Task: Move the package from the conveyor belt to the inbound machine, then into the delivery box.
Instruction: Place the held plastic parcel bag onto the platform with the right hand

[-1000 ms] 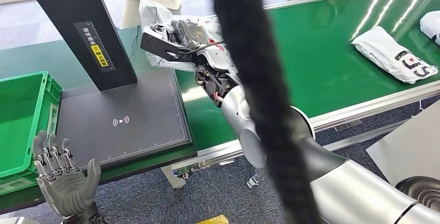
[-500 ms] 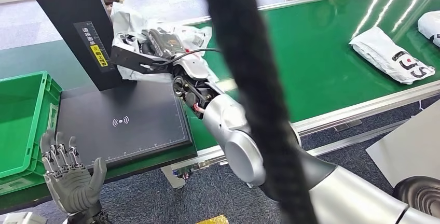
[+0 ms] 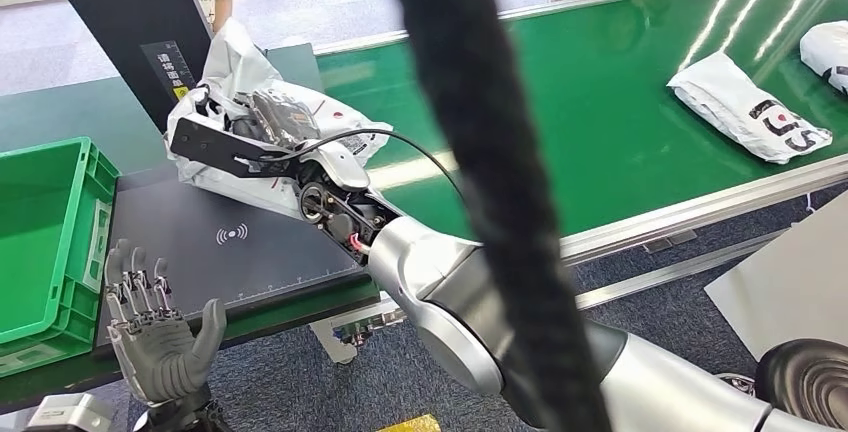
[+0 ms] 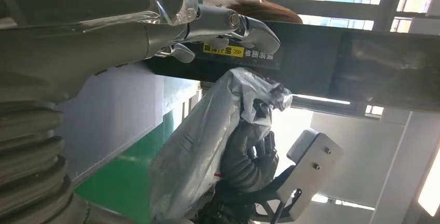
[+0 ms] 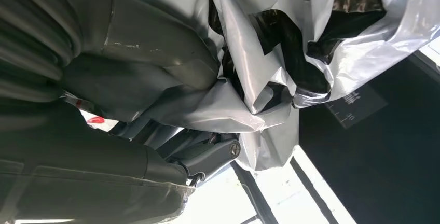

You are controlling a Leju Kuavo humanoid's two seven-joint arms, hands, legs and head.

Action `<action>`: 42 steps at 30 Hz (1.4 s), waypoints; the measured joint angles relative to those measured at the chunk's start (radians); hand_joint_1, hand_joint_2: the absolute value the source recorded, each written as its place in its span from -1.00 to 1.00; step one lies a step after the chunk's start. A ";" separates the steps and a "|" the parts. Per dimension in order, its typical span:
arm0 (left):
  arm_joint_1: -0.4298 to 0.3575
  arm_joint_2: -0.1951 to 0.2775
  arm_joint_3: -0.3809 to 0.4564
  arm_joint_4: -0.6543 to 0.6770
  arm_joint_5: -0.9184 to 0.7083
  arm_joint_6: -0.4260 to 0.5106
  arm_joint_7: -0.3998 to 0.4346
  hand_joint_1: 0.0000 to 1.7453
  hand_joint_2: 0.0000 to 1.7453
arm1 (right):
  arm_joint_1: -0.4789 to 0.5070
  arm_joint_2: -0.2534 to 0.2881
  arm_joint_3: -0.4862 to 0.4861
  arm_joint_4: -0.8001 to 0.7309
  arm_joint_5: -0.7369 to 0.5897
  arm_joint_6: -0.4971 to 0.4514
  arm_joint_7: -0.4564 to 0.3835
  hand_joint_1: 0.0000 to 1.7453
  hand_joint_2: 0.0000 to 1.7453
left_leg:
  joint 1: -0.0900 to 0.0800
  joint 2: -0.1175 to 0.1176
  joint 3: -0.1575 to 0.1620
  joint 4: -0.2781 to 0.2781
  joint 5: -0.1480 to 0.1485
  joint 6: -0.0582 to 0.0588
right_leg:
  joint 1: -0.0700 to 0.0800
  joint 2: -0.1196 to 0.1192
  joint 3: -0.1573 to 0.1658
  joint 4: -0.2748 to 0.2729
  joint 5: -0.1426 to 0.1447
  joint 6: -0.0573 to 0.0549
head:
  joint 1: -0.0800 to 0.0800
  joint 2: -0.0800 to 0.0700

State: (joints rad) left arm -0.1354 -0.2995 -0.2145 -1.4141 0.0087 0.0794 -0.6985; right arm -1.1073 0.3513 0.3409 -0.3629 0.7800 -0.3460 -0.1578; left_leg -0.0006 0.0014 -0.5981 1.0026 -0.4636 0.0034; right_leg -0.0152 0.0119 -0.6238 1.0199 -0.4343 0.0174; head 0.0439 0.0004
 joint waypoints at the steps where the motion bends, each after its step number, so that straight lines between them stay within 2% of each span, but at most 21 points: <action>1: 0.000 0.000 -0.002 0.000 -0.001 0.003 0.000 -1.00 1.00 | 0.002 0.000 0.018 0.000 -0.011 -0.006 -0.001 1.00 1.00 | 0.000 0.000 0.000 0.000 0.000 0.000 | 0.000 0.000 0.000 0.000 0.000 0.000 | 0.000 0.000; 14: -0.014 0.005 -0.022 0.017 -0.001 0.012 0.000 -1.00 1.00 | 0.043 0.000 0.141 0.002 -0.165 -0.034 -0.018 1.00 1.00 | 0.000 0.000 0.000 0.000 0.000 0.000 | 0.000 0.000 0.000 0.000 0.000 0.000 | 0.000 0.000; 22: -0.026 0.006 -0.032 0.039 0.002 0.006 0.000 -1.00 1.00 | 0.077 -0.002 0.161 0.023 -0.164 -0.073 -0.030 1.00 1.00 | 0.000 0.000 0.000 0.000 0.000 0.000 | 0.000 0.000 0.000 0.000 0.000 0.000 | 0.000 0.000; 26: -0.028 0.006 -0.033 0.044 0.002 0.006 0.000 -1.00 1.00 | 0.084 -0.004 0.162 0.032 -0.160 -0.078 -0.028 -1.00 1.00 | 0.000 0.000 0.000 0.000 0.000 0.000 | 0.000 0.000 0.000 0.000 0.000 0.000 | 0.000 0.000; 42: -0.032 0.006 -0.033 0.053 0.004 0.001 0.000 -1.00 1.00 | 0.102 -0.026 0.161 0.045 -0.106 -0.111 -0.007 -1.00 1.00 | 0.000 0.000 0.000 0.000 0.000 0.000 | 0.000 0.000 -0.001 0.000 0.000 0.000 | 0.000 0.000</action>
State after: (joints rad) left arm -0.1672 -0.2934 -0.2475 -1.3615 0.0127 0.0801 -0.6985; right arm -1.0053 0.3258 0.5020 -0.3178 0.6737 -0.4573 -0.1653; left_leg -0.0006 0.0014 -0.5984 1.0026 -0.4636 0.0033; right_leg -0.0151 0.0119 -0.6244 1.0198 -0.4343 0.0174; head 0.0439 0.0004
